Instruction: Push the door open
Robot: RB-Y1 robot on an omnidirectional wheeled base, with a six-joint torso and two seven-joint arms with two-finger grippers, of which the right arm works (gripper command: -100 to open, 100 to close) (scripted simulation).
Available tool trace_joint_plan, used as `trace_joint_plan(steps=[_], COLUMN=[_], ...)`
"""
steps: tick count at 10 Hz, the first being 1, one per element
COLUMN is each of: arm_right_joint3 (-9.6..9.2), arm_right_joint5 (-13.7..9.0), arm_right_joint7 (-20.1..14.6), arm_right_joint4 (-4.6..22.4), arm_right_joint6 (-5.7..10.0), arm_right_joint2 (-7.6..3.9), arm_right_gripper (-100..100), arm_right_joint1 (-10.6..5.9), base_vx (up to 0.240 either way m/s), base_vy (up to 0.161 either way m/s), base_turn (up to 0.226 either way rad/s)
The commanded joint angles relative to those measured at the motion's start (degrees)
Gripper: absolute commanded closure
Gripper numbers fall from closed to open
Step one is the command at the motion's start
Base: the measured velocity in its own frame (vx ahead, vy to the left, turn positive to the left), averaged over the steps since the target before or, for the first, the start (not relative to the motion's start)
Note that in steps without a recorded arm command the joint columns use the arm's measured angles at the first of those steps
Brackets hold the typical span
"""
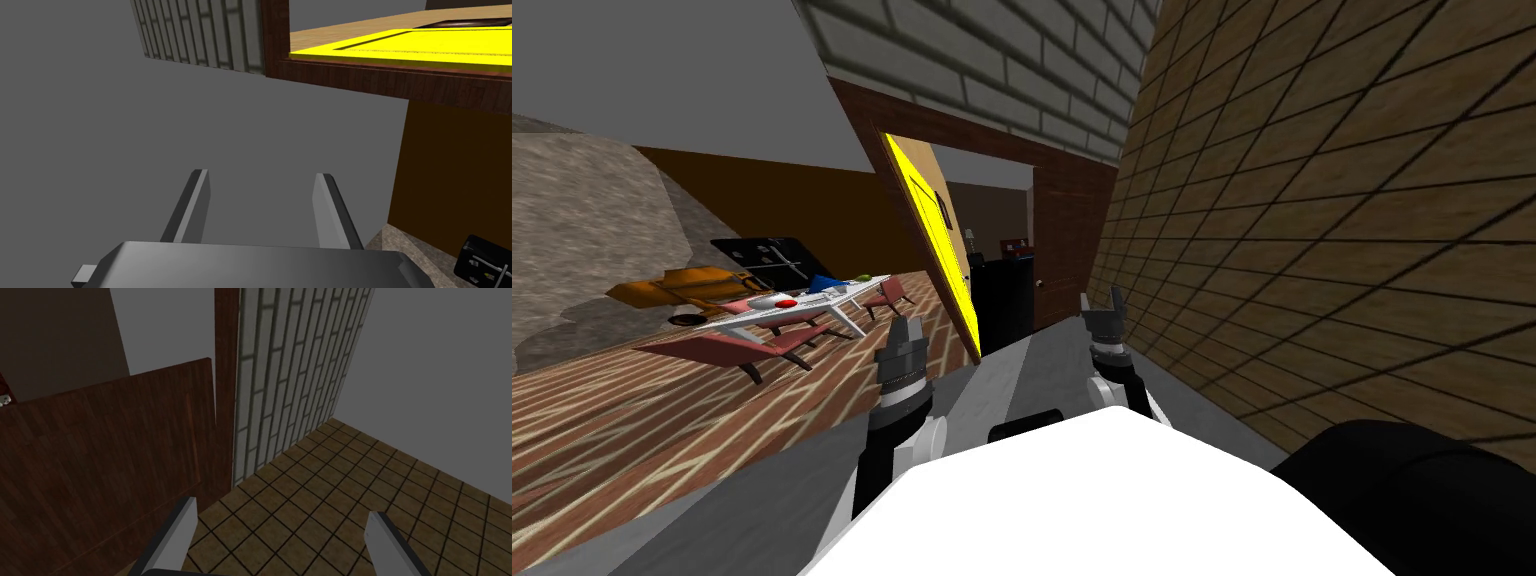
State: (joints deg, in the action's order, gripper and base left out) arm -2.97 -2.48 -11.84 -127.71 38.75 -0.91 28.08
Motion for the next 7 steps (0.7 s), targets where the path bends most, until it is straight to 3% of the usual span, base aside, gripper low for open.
trace_joint_plan(steps=[1,7], arm_right_joint3=[0.02,0.33], arm_right_joint5=[-1.3,-6.0], arm_right_joint7=[-1.3,-5.5], arm_right_joint4=[1.8,9.3], arm_right_joint6=[0.38,2.14], arm_right_joint2=[-0.55,-2.15], arm_right_gripper=[-100,-100], arm_right_joint1=[-0.43,-2.63], base_vx=[0.126,0.082], base_vy=[-0.115,-0.105], base_turn=[0.194,0.166])
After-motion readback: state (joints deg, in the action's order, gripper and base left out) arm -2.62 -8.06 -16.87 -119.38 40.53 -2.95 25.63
